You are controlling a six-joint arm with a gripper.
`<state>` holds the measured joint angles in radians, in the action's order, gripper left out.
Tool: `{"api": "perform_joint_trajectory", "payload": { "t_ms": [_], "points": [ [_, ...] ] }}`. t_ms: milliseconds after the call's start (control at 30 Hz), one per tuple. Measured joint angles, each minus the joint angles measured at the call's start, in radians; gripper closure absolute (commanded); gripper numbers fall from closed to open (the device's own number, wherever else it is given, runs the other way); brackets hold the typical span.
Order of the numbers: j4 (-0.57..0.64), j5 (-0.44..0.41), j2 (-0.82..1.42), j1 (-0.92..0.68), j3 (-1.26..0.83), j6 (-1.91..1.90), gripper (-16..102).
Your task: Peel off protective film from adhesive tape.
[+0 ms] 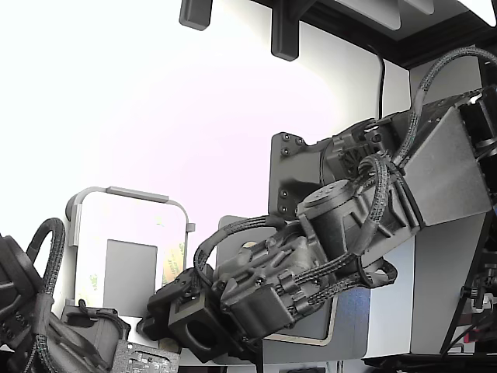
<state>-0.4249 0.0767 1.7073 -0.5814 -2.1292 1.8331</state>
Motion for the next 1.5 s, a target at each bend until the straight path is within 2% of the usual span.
{"api": "perform_joint_trajectory", "payload": {
  "t_ms": [1500],
  "points": [
    [-0.008,-0.015,0.025,-0.015,-0.026,-0.032,96]
  ]
}}
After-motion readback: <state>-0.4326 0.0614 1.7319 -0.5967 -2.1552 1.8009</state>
